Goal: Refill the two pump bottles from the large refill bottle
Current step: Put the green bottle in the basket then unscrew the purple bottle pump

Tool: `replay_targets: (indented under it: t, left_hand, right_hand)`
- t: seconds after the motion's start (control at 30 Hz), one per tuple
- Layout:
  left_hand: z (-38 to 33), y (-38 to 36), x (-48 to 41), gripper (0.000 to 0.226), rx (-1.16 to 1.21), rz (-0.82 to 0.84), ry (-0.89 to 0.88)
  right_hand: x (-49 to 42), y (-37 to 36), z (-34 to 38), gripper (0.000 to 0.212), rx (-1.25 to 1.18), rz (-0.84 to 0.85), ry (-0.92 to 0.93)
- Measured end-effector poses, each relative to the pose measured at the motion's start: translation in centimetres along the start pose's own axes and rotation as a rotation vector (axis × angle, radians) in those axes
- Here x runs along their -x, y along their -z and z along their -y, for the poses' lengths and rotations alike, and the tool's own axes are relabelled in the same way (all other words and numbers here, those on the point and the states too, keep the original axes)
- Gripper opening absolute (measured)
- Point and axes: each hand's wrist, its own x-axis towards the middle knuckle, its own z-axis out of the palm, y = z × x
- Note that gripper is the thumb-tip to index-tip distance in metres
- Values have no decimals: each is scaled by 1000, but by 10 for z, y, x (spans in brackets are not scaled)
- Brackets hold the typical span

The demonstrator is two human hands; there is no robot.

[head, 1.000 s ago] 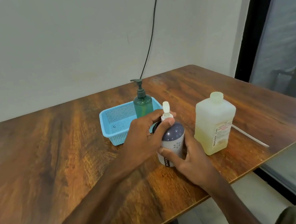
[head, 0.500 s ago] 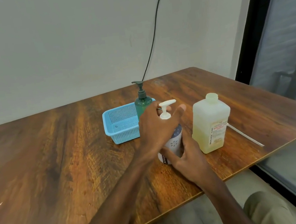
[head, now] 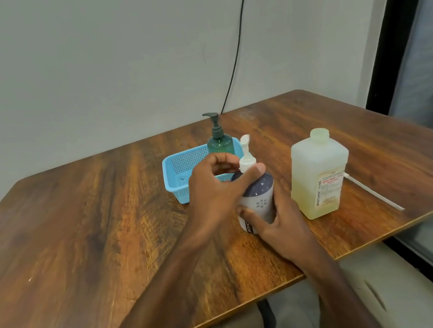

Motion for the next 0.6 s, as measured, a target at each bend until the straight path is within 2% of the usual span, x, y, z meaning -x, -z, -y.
replay_targets:
  t: [0.07, 0.1, 0.23, 0.33, 0.47, 0.53, 0.6]
  left_hand:
    - [-2, -11, -9, 49, -7, 29, 17]
    - [-1, -17, -12, 45, -17, 45, 13]
    - [2, -32, -8, 13, -33, 126, -82]
    - [14, -21, 6, 21, 18, 171, -154]
    - [19, -4, 14, 30, 200, 130, -77]
    - [18, -2, 7, 24, 179, 82, -60]
    - [16, -6, -1, 33, 102, 60, -59]
  right_hand:
    - [0, 0, 0, 78, -8, -2, 13]
    - [1, 0, 0, 78, -16, -4, 18]
    - [2, 1, -2, 68, -31, -8, 36]
    - [0, 2, -5, 71, -36, 1, 36]
    - [-1, -1, -7, 81, -16, 1, 10]
    - [-1, -1, -8, 82, -10, -3, 5]
    - [-1, -1, -7, 81, -3, 0, 3]
